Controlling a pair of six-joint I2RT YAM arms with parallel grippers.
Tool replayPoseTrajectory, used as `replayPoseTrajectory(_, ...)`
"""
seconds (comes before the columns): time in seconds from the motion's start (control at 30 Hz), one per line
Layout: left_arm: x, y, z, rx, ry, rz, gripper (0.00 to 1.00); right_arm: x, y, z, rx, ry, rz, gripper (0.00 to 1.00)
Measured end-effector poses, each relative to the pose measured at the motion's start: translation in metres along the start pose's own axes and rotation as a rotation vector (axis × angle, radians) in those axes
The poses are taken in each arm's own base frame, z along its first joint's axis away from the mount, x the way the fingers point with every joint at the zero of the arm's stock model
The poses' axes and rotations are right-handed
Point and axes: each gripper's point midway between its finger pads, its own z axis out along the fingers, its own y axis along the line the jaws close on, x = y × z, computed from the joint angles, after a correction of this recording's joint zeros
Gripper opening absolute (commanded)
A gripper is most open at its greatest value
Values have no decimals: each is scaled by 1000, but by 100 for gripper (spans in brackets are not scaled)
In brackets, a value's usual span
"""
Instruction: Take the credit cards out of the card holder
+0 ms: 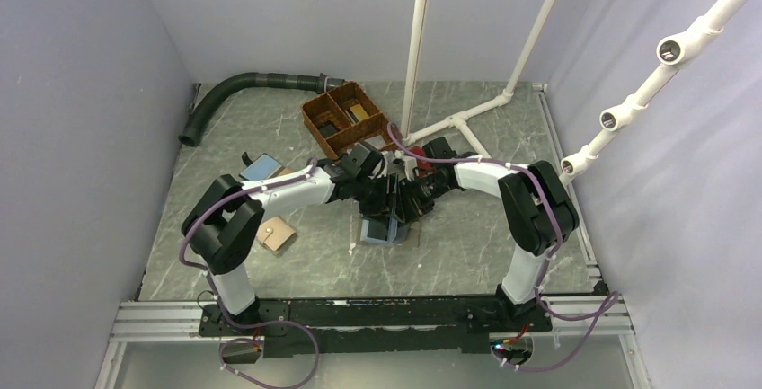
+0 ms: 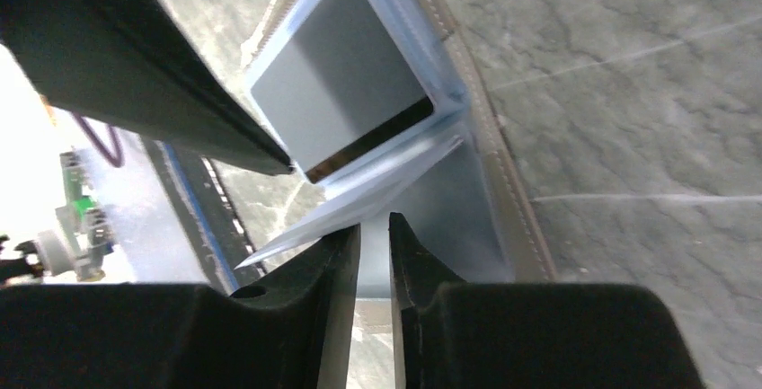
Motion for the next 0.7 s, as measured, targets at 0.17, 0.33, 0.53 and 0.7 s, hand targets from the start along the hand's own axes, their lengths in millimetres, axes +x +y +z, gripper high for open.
replayPoseTrajectory(0.17, 2, 5, 5, -13, 13, -7, 51, -1, 11, 3, -77, 0, 45, 20)
replayPoseTrajectory(0.33, 3, 6, 6, -17, 15, -9, 38, -1, 12, 6, -95, 6, 72, 20)
replayPoseTrajectory(0.53, 3, 10, 6, -35, 16, -26, 0, 0, 8, 6, -71, 7, 63, 24)
replayPoseTrajectory(0.7, 5, 26, 7, -48, 13, -68, 0, -1, 8, 0, -62, 1, 23, 30)
